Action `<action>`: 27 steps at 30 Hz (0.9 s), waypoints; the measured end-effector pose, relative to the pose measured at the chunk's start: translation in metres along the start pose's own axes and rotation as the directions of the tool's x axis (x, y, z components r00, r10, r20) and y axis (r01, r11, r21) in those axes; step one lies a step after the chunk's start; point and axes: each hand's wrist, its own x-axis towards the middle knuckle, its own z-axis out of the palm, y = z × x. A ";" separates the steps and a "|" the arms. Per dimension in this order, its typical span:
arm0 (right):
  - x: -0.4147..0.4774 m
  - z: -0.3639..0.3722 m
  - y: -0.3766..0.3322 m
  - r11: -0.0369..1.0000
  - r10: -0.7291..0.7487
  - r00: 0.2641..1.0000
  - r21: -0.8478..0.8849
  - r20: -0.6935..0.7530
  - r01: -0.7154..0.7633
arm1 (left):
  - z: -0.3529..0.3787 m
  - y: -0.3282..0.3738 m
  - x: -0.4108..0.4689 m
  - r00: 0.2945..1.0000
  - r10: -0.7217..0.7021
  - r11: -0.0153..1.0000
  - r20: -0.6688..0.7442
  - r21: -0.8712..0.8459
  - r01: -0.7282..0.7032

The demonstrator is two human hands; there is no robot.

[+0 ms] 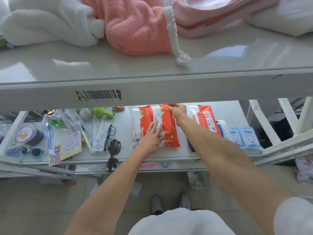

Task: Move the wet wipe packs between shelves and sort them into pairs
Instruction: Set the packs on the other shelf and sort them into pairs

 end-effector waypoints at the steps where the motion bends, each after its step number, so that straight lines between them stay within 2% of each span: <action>1: -0.007 -0.001 -0.005 0.999 -0.032 0.999 -0.027 -0.017 0.032 | -0.001 0.001 0.001 1.000 -0.010 1.000 -0.001 -0.024 0.010; 4: -0.019 -0.013 -0.024 0.954 -0.120 0.993 -0.277 -0.015 0.111 | -0.007 0.007 0.003 0.998 -0.047 0.993 -0.031 -0.109 0.043; 6: -0.017 -0.031 -0.033 0.877 -0.058 0.995 -0.472 0.076 0.087 | -0.006 0.009 0.003 0.992 -0.073 0.991 -0.100 -0.116 0.062; 8: -0.015 -0.057 -0.038 0.732 -0.042 0.998 -0.679 0.051 0.065 | -0.001 0.011 0.000 0.987 -0.092 0.992 -0.131 -0.101 0.079; 10: -0.015 -0.085 -0.035 0.534 -0.145 0.985 -0.846 -0.095 -0.003 | 0.007 0.016 -0.001 0.986 -0.090 0.994 -0.140 -0.080 0.079; 11: -0.018 -0.097 -0.029 0.497 -0.195 0.964 -0.865 -0.182 -0.063 | 0.011 0.019 -0.001 0.985 -0.084 0.995 -0.151 -0.061 0.075; 13: -0.031 -0.114 -0.012 0.491 -0.188 0.945 -0.859 -0.266 -0.144 | 0.018 0.026 0.000 0.981 -0.089 0.996 -0.170 -0.039 0.084; 15: -0.046 -0.122 0.009 0.422 -0.146 0.959 -0.892 -0.242 -0.161 | 0.020 0.029 0.000 0.982 -0.093 0.996 -0.162 -0.030 0.089; 17: -0.054 -0.123 0.027 0.365 -0.134 0.963 -0.915 -0.234 -0.171 | 0.019 0.024 0.003 0.985 -0.066 0.994 -0.158 -0.096 0.051; 19: -0.056 -0.123 0.031 0.388 -0.159 0.958 -0.907 -0.240 -0.163 | 0.011 0.014 0.005 0.965 -0.108 0.975 -0.239 -0.217 0.056; 21: -0.055 -0.124 0.027 0.430 -0.167 0.956 -0.891 -0.241 -0.149 | 0.002 -0.001 0.003 0.887 -0.314 0.919 -0.338 -0.342 0.195; 23: -0.057 -0.125 0.025 0.470 -0.187 0.948 -0.871 -0.258 -0.144 | -0.003 -0.021 -0.001 0.812 -0.524 0.784 -0.259 -0.519 0.340; 24: -0.060 -0.126 0.021 0.499 -0.218 0.939 -0.857 -0.266 -0.127 | -0.002 -0.031 -0.001 0.810 -0.562 0.709 -0.170 -0.603 0.366; 26: -0.065 -0.126 0.012 0.594 -0.275 0.936 -0.804 -0.219 -0.014 | 0.000 -0.047 0.003 0.839 -0.540 0.602 -0.058 -0.724 0.337; 27: -0.066 -0.128 0.007 0.697 -0.257 0.952 -0.715 -0.165 0.064 | 0.000 -0.051 0.004 0.851 -0.523 0.592 -0.049 -0.740 0.321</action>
